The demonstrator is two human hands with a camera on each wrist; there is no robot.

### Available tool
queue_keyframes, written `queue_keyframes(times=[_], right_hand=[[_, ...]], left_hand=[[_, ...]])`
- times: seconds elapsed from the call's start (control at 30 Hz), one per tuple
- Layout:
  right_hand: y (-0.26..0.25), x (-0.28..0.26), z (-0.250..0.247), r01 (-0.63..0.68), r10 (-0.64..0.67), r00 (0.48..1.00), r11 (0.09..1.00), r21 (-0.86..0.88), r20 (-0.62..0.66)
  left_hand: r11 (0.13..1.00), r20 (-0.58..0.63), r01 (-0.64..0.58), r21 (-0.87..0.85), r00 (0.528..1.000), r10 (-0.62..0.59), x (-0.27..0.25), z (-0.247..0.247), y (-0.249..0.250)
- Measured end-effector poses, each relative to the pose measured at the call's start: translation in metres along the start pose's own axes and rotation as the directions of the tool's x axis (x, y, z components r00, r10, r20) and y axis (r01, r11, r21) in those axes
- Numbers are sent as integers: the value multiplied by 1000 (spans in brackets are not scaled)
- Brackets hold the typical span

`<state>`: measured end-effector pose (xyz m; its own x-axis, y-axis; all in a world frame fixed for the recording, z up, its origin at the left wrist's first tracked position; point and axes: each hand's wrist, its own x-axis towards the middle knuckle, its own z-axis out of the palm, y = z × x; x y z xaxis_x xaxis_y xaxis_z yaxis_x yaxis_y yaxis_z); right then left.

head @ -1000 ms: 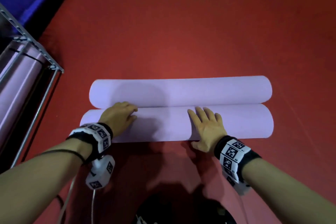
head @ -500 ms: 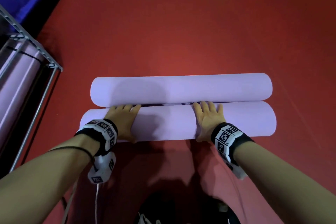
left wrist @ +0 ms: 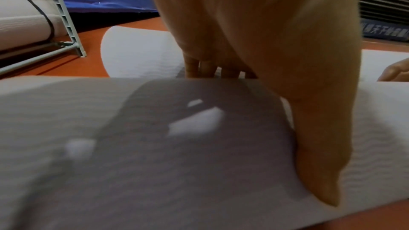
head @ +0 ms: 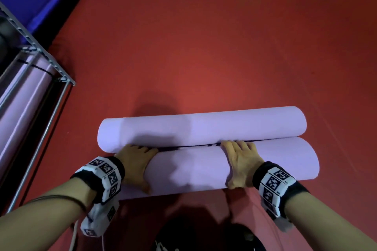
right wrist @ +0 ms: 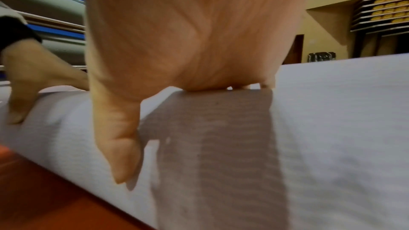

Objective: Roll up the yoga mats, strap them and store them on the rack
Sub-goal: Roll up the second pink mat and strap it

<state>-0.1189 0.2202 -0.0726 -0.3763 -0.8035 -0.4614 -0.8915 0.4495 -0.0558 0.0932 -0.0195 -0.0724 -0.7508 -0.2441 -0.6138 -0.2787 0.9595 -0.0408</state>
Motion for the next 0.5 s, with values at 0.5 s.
queue_keyframes(times=[0.5], right_hand=[[-6,12,-2,-92,81,991,991,-101,-105]], left_hand=[[993,-333,95,-68,936,-113,27,-41,-59]])
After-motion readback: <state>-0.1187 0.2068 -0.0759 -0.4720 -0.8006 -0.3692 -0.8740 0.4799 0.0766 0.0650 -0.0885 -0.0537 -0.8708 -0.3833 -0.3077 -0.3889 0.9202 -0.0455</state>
